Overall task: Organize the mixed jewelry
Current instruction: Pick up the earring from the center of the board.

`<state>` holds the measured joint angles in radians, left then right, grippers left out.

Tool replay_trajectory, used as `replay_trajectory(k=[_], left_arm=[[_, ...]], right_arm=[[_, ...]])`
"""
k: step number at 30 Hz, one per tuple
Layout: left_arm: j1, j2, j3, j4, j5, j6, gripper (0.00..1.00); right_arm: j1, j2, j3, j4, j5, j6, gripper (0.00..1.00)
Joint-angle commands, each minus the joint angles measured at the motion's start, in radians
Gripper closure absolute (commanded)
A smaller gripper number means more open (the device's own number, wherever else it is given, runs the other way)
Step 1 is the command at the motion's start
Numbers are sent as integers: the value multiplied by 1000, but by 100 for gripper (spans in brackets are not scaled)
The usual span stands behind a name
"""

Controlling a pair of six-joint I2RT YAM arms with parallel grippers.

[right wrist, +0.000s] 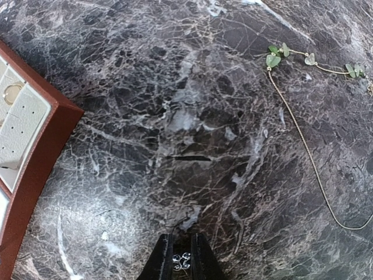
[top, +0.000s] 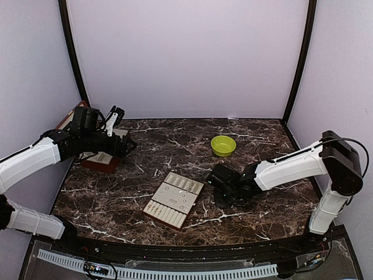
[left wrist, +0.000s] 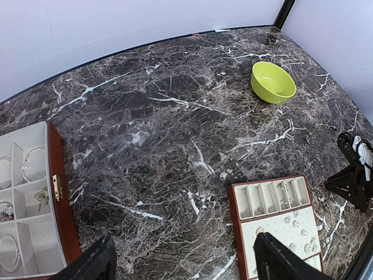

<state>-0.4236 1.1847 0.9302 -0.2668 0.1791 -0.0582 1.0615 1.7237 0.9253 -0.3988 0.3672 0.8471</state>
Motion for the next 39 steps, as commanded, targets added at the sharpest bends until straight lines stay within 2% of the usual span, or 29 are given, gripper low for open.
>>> replay_trajectory(k=[1, 6, 18, 29, 34, 39], left_arm=[[3, -10, -4, -13, 11, 14, 16], [4, -10, -4, -13, 13, 13, 16], [4, -7, -5, -12, 14, 12, 16], [3, -1, -7, -11, 14, 12, 16], [3, 3, -6, -12, 16, 13, 16], [3, 7, -7, -10, 18, 13, 16]], right_arm=[[8, 12, 6, -28, 2, 6, 87], [9, -2, -6, -29, 4, 10, 89], [11, -64, -17, -9, -7, 34, 100], [-1, -131, -79, 44, -44, 41, 100], [-2, -129, -82, 9, -28, -10, 82], [-1, -136, -83, -2, -23, -85, 74]])
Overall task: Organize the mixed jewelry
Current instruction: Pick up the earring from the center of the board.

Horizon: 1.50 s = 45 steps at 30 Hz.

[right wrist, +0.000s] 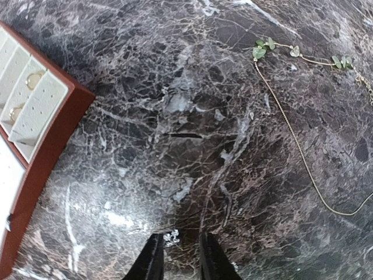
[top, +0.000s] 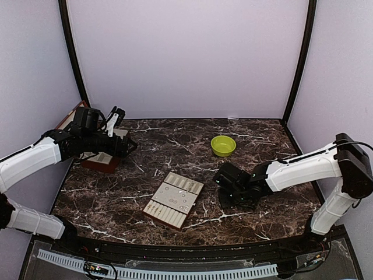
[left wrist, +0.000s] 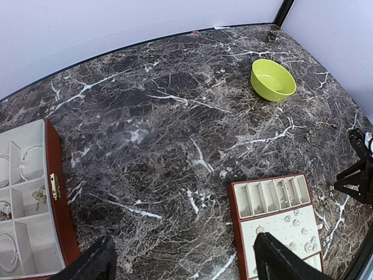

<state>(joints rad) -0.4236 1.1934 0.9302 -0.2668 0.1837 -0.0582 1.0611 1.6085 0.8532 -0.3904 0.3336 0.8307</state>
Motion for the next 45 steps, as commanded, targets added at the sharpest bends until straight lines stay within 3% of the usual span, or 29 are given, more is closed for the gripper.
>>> replay_trajectory(k=[1, 11, 24, 34, 45], left_arm=[[3, -1, -7, -11, 14, 13, 16], [3, 6, -7, -11, 18, 14, 16], [3, 14, -7, -9, 30, 13, 16], [3, 22, -5, -8, 45, 10, 16], [3, 21, -4, -10, 46, 10, 16]], right_arm=[[-1, -20, -10, -8, 5, -82, 72], [-3, 26, 11, -12, -12, -166, 67], [-5, 71, 37, 2, -26, -204, 80], [-9, 99, 50, 2, -32, -219, 80], [-17, 82, 23, 42, -59, -173, 92]])
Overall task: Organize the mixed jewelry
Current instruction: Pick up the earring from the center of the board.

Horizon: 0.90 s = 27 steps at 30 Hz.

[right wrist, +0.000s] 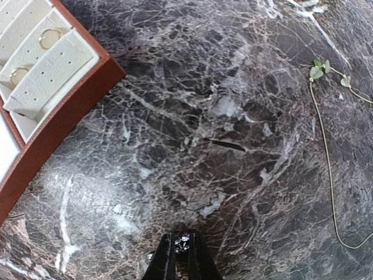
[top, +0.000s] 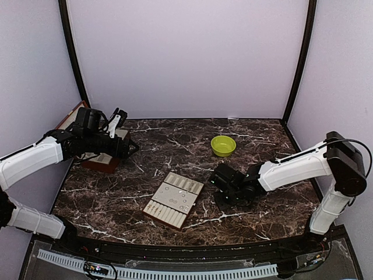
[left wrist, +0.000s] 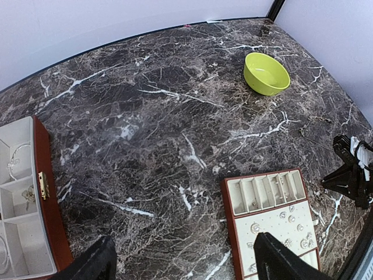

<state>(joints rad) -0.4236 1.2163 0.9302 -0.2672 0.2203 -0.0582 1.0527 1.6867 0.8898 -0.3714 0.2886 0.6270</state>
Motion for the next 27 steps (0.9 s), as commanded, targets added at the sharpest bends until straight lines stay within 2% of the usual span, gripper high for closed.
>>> replay_trajectory(k=[1, 9, 21, 27], left_arm=[[3, -1, -4, -10, 11, 10, 16], [3, -3, -5, -10, 8, 12, 16], [3, -11, -5, -11, 16, 13, 16], [-2, -94, -55, 95, 193, -3, 17]], right_arm=[[-9, 2, -16, 25, -15, 42, 94], [-24, -38, -51, 59, -36, 131, 100], [-36, -167, -97, 161, -108, 201, 100], [-36, -254, -137, 284, -177, 224, 100]])
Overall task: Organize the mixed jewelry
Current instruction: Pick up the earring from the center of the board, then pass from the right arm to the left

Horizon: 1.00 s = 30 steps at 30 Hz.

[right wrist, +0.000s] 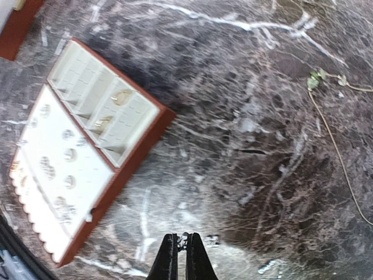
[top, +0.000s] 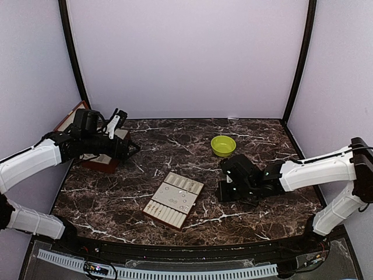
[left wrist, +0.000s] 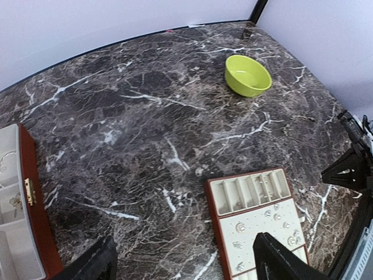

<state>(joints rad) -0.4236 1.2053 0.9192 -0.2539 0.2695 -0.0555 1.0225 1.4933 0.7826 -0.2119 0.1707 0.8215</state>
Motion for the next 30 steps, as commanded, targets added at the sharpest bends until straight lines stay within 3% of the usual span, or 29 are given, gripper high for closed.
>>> replay_trajectory(k=[1, 4, 8, 12, 16, 20, 30], left_arm=[[-11, -102, -61, 120, 174, -41, 17], [-95, -160, -149, 304, 202, -166, 17], [-292, -161, -265, 512, 73, -308, 18], [-424, -57, -337, 740, 28, -436, 20], [-541, 98, -295, 812, -4, -453, 22], [-595, 198, -267, 895, 3, -474, 22], [-613, 395, -197, 1025, 60, -520, 27]], right_arm=[[-6, -77, -35, 145, -67, 34, 100], [-6, -126, -54, 205, -94, 52, 100], [-6, -184, -78, 300, -115, 71, 100], [-4, -208, -78, 332, -135, 74, 100], [-1, -218, -82, 372, -158, 76, 100], [6, -222, -87, 400, -168, 80, 100], [23, -227, -88, 413, -186, 71, 100]])
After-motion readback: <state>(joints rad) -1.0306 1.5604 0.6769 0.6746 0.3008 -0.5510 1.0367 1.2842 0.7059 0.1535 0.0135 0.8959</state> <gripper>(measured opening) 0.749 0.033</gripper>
